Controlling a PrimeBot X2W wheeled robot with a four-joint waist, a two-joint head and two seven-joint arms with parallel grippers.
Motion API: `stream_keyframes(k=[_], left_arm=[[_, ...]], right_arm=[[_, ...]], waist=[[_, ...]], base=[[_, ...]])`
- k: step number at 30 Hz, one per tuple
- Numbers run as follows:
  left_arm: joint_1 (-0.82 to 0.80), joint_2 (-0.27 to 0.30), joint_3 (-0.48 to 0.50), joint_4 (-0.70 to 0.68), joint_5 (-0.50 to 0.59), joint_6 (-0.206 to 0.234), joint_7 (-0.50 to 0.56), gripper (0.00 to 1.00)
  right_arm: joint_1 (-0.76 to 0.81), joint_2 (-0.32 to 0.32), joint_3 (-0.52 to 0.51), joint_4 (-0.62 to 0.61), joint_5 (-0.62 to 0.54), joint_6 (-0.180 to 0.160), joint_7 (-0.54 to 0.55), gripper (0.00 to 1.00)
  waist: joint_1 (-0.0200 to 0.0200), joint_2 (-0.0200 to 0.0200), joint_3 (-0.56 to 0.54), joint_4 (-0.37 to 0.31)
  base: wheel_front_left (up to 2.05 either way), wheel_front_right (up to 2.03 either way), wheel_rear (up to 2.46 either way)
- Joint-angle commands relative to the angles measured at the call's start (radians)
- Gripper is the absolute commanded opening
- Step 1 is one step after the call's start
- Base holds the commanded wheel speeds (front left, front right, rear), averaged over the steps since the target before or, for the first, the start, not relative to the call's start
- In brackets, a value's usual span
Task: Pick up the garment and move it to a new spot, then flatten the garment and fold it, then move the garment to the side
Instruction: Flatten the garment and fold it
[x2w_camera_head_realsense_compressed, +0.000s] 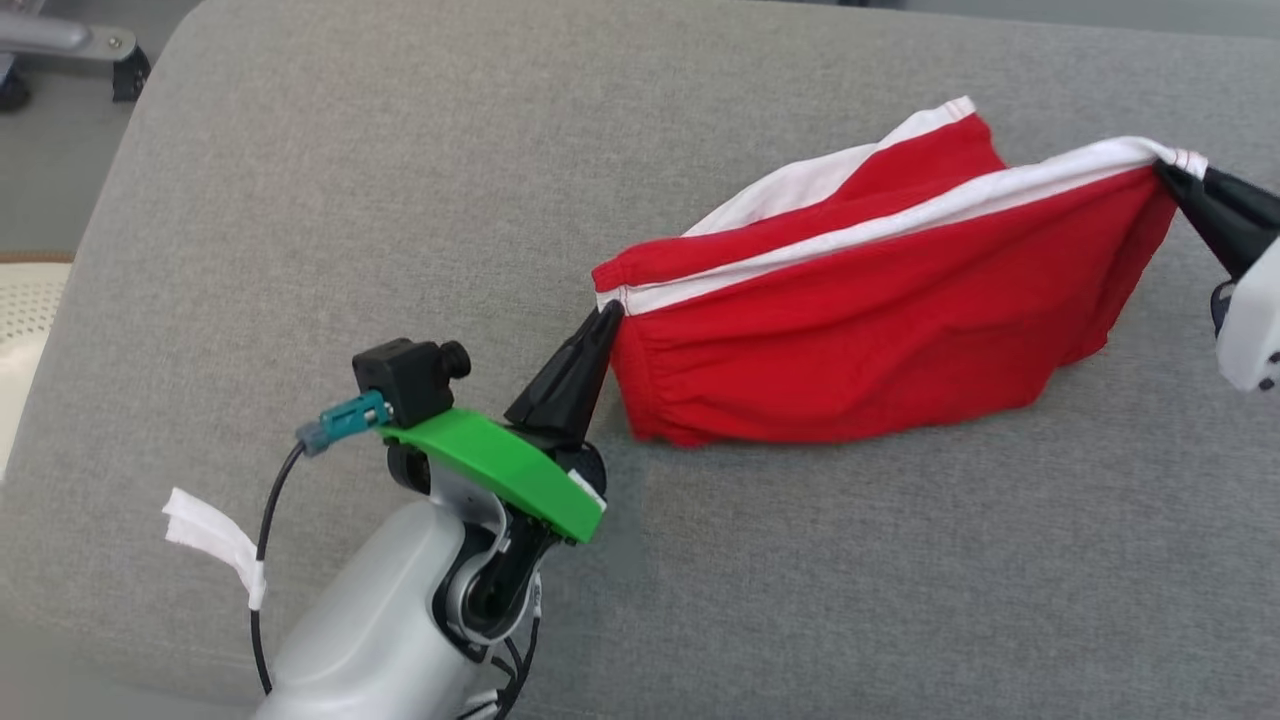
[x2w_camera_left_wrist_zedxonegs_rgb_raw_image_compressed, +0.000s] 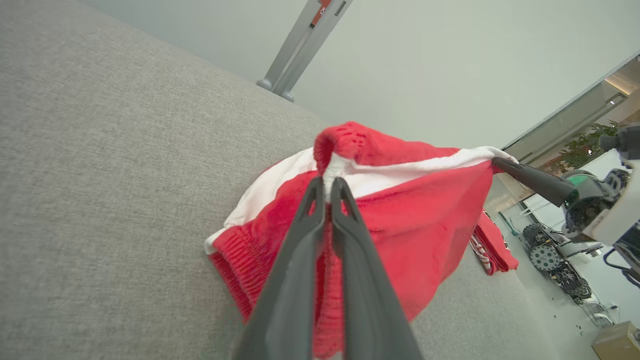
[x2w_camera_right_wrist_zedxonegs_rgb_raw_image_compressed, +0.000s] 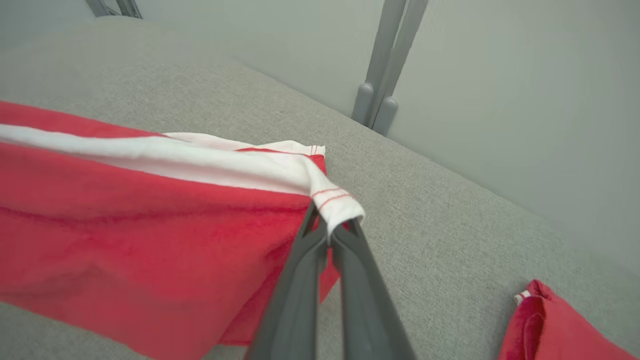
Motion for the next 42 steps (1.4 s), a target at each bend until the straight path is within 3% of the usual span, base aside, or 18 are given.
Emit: stream_keyframes(k=[1,5,12,13,14,15,21,24,27,30,34,40,41,42], left_arm=[[-0.03,-0.009,0.004,0.022,-0.011,-0.005,-0.011,0.0],[-0.087,-0.027,-0.007,0.093,-0.022,-0.007,-0.031,0.0],[-0.166,-0.036,-0.057,0.158,-0.052,-0.008,-0.069,0.0],[-0.171,-0.037,-0.059,0.165,-0.057,-0.008,-0.076,0.0],[-0.177,-0.037,-0.065,0.173,-0.058,-0.008,-0.082,0.26],[-0.181,-0.036,-0.069,0.178,-0.061,-0.008,-0.085,1.0],[-0.188,-0.013,-0.097,0.178,-0.036,-0.009,-0.106,1.0],[-0.163,-0.009,-0.04,0.156,0.061,-0.002,-0.113,1.0],[-0.096,-0.018,0.041,0.083,0.225,0.039,-0.111,1.0],[-0.014,-0.042,0.118,-0.017,0.378,0.076,-0.111,1.0],[0.103,-0.074,0.19,-0.134,0.525,0.082,-0.111,1.0],[0.234,-0.102,0.234,-0.215,0.657,0.09,-0.111,1.0],[0.252,-0.103,0.242,-0.222,0.674,0.097,-0.112,1.0],[0.267,-0.105,0.246,-0.223,0.687,0.101,-0.112,1.0]], right_arm=[[-0.05,-0.013,0.03,0.018,0.006,-0.001,0.013,0.0],[-0.195,-0.035,0.134,0.105,0.021,-0.001,0.035,0.0],[-0.36,-0.006,0.276,0.249,0.036,-0.001,-0.018,0.0],[-0.377,0.0,0.29,0.263,0.038,-0.001,-0.034,0.24],[-0.396,0.006,0.305,0.281,0.038,-0.001,-0.057,0.74],[-0.408,0.011,0.317,0.292,0.036,-0.001,-0.076,1.0],[-0.421,0.031,0.357,0.371,0.078,-0.001,-0.222,1.0],[-0.378,0.033,0.349,0.409,0.135,-0.001,-0.261,1.0],[-0.337,0.035,0.34,0.43,0.188,-0.001,-0.282,1.0],[-0.298,0.038,0.343,0.456,0.226,-0.001,-0.274,1.0],[-0.278,0.047,0.35,0.515,0.231,-0.001,-0.257,1.0],[-0.231,0.088,0.38,0.626,0.246,-0.001,-0.19,1.0],[-0.222,0.094,0.387,0.636,0.25,0.0,-0.182,0.5],[-0.215,0.097,0.391,0.643,0.254,0.0,-0.18,0.2]], waist=[[0.0001,-0.0001,0.07,0.065],[0.0001,-0.0001,0.103,0.093],[0.0001,-0.0001,0.131,0.11],[0.0001,-0.0001,0.133,0.11],[0.0001,-0.0001,0.136,0.109],[0.0001,-0.0001,0.137,0.107],[0.0001,-0.0001,0.133,0.095],[0.0001,-0.0001,0.126,0.09],[0.0001,-0.0001,0.126,0.092],[0.0001,-0.0001,0.13,0.103],[0.0001,-0.0001,0.129,0.129],[0.0001,-0.0001,0.102,0.175],[0.0001,-0.0001,0.096,0.179],[0.0001,-0.0001,0.09,0.182]], base=[[0.0,0.0,0.0],[0.0,0.0,0.0],[0.0,0.0,0.0],[0.0,0.0,0.0],[0.0,0.0,0.0],[0.0,0.0,0.0],[0.0,0.0,0.0],[0.0,0.0,0.0],[0.0,0.0,0.0],[0.0,0.0,0.0],[0.0,0.0,0.0],[0.0,0.0,0.0],[0.0,0.0,0.0],[0.0,0.0,0.0]])
